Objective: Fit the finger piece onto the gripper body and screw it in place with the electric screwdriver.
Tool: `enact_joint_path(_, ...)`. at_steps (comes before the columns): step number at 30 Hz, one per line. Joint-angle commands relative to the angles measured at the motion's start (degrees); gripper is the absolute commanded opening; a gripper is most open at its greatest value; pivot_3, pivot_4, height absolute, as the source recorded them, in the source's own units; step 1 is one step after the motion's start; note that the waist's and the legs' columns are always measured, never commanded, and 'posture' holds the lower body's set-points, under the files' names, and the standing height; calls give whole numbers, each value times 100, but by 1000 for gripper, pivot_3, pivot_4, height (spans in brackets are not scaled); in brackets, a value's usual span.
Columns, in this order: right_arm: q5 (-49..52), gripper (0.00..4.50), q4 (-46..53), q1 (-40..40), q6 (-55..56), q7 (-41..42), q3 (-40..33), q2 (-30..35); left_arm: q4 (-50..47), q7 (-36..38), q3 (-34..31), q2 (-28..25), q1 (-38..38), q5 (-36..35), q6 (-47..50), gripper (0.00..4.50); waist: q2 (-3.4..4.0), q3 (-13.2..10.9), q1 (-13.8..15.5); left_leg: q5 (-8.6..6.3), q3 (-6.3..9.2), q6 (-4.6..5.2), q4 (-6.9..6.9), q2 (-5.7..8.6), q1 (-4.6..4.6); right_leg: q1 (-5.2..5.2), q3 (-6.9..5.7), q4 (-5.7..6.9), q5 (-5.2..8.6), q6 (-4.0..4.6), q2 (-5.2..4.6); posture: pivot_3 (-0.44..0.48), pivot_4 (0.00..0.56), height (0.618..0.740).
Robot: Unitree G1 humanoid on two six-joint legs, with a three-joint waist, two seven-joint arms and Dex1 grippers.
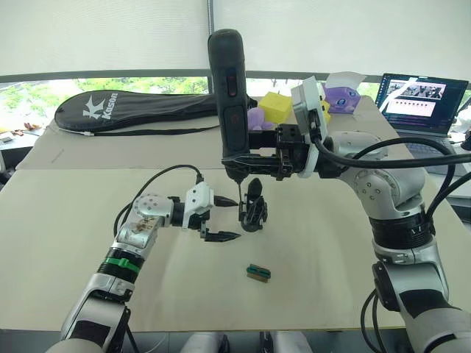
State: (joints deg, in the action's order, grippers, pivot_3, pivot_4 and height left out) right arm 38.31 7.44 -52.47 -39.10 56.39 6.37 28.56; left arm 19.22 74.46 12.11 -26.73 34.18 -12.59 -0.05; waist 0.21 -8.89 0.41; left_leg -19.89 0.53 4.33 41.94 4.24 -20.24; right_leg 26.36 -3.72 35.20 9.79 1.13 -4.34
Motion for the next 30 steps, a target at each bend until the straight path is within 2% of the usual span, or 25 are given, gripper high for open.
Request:
enact_joint_path(1,-67,1967,87,-159,233,94,-180,17,11,35,31,54,110,65,-203,4500,0,0,4,0,0,0,0,0,0,0,0,0,0,0,0,0,150,740)
enact_joint_path(14,-204,1967,0,-137,112,200,-225,49,250,-53,-17,244,199,180,-397,4500,0,0,17,0,0,0,0,2,-1,-1,0,-1,0,0,-2,0,150,740)
enact_joint_path(30,-207,1967,32,-144,84,173,-380,68,734,149,-71,87,485,234,-520,4500,0,0,10,0,1,0,0,2,-2,1,0,0,0,0,-2,0,150,740)
